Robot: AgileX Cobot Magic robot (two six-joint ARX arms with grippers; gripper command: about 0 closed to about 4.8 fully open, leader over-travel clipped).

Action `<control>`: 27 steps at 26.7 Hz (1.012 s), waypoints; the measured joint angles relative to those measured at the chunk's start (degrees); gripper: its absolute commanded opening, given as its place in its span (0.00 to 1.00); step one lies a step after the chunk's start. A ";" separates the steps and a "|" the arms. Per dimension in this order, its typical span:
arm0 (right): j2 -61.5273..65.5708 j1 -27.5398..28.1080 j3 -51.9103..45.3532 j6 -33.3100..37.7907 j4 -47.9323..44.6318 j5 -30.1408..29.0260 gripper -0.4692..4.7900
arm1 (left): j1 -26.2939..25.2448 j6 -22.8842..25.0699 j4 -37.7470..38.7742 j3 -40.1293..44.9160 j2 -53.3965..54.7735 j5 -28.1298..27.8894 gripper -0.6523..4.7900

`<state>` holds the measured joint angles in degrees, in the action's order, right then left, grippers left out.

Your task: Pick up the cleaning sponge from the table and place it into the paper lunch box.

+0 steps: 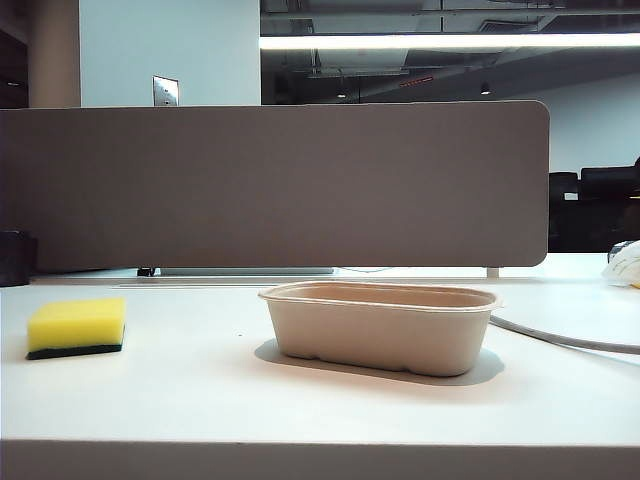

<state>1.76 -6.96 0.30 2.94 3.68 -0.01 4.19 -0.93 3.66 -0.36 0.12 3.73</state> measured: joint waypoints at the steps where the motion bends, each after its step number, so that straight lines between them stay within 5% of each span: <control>1: 0.81 -1.16 0.00 0.00 0.07 0.00 0.08 | 0.00 0.00 -0.02 0.00 0.00 0.00 0.11; 14: 7.45 -33.55 0.00 0.00 0.07 -0.15 0.08 | 0.00 0.00 0.00 0.00 0.00 0.00 0.11; 19: 9.29 -38.84 0.00 0.00 0.11 -0.22 0.08 | 0.00 0.00 0.00 0.00 0.00 0.00 0.11; 27: 9.09 -38.07 0.00 0.00 0.09 -0.02 0.08 | 0.00 0.00 0.00 0.00 0.00 0.00 0.11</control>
<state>10.85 -45.04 0.30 2.94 3.77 -0.03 4.19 -0.93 3.66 -0.36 0.12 3.73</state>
